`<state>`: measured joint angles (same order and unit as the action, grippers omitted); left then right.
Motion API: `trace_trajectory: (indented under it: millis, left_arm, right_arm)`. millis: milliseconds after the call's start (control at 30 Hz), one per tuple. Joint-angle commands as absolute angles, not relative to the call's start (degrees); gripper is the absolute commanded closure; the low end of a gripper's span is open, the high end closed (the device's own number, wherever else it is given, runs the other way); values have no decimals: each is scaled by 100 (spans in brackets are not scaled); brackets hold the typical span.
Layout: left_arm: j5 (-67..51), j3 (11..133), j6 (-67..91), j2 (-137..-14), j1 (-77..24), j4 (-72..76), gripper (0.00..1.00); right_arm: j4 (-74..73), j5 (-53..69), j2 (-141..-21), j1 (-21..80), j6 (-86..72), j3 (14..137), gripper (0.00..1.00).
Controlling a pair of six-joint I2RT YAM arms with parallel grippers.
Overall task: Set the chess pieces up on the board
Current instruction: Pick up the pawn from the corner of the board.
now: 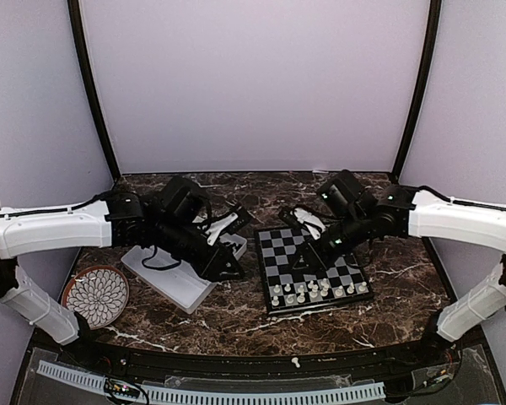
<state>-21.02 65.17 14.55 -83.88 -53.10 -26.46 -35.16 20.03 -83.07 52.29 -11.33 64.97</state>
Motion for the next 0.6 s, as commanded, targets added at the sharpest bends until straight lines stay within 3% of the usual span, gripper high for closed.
trace_trajectory:
  millis: [0, 200, 567]
  left_arm:
    - [-1068, 5994, 735, -8013, -5767, -1824, 66]
    - [-977, 5923, 241, -8463, -6814, -1600, 63]
    - [-1026, 7369, -1341, -10522, -8069, -1810, 65]
  right_arm:
    - [-3862, 1556, -7433, 5273, -1510, 5807, 73]
    - [-3838, 1321, -6474, 5266, -2275, 5238, 72]
    - [-4620, 1018, -5776, 5260, -2679, 5150, 71]
